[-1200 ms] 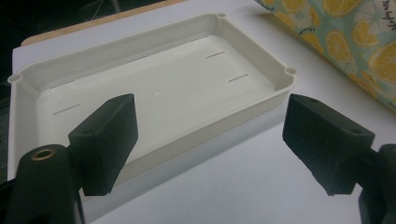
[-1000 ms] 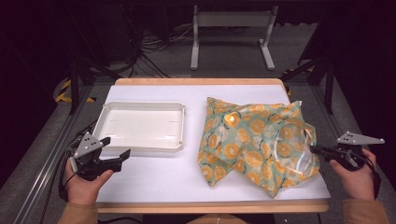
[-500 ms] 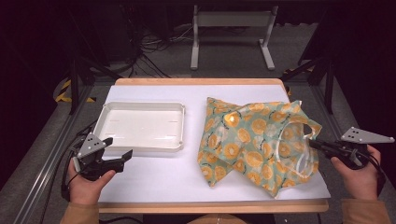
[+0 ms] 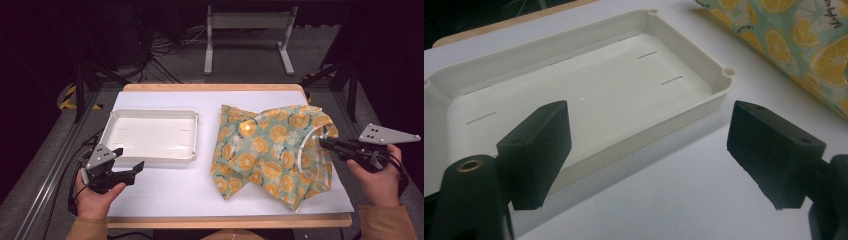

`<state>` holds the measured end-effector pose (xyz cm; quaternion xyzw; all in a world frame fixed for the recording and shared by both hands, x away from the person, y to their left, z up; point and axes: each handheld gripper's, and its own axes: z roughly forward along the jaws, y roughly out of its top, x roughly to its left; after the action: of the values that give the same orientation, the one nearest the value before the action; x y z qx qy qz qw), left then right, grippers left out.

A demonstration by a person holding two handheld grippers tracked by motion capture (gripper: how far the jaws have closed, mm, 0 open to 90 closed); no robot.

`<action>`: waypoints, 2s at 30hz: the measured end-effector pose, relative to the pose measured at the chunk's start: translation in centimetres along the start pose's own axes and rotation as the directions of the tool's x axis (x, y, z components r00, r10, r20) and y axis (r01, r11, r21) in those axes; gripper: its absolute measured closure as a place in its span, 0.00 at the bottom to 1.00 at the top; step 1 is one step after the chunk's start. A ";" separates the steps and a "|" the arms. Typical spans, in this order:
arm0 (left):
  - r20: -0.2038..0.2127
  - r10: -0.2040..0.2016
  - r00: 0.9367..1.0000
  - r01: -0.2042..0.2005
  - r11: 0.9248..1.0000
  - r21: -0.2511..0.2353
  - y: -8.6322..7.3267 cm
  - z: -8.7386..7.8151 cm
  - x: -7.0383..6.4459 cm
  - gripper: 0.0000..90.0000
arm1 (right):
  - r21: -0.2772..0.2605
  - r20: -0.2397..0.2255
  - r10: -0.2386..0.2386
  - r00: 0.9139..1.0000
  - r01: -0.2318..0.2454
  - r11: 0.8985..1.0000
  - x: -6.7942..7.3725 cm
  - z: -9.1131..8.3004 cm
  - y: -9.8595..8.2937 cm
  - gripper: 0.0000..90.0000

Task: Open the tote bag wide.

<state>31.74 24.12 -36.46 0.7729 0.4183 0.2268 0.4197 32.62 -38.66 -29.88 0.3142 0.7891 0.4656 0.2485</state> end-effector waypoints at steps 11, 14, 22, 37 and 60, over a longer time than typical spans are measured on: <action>0.010 0.009 1.000 -0.009 1.000 0.006 0.0 0.3 -0.3 0.21 | -0.025 -0.082 -0.080 0.993 0.078 0.997 2.2 2.4 4.1 0.97; 0.015 0.012 1.000 -0.012 1.000 0.005 0.1 0.4 -0.5 0.21 | -0.034 -0.102 -0.103 0.989 0.100 0.994 2.9 3.2 5.2 0.97; 0.025 0.012 1.000 -0.013 1.000 0.011 0.1 0.7 -0.7 0.21 | -0.074 -0.152 -0.129 0.980 0.118 0.990 4.3 4.6 7.8 0.97; 0.051 0.027 0.998 -0.028 0.999 0.028 0.0 1.4 -1.2 0.21 | -0.086 -0.255 -0.125 0.959 0.106 0.991 5.9 9.2 10.7 0.97; 0.074 0.042 0.996 -0.047 0.997 0.060 -0.3 2.6 -1.8 0.20 | -0.001 -0.345 -0.119 0.931 0.126 0.992 8.8 17.0 12.8 0.96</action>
<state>32.46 21.53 -38.09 0.8024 0.3923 0.1949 0.4054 41.68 -17.71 -26.83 0.1805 0.8433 0.4887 0.1321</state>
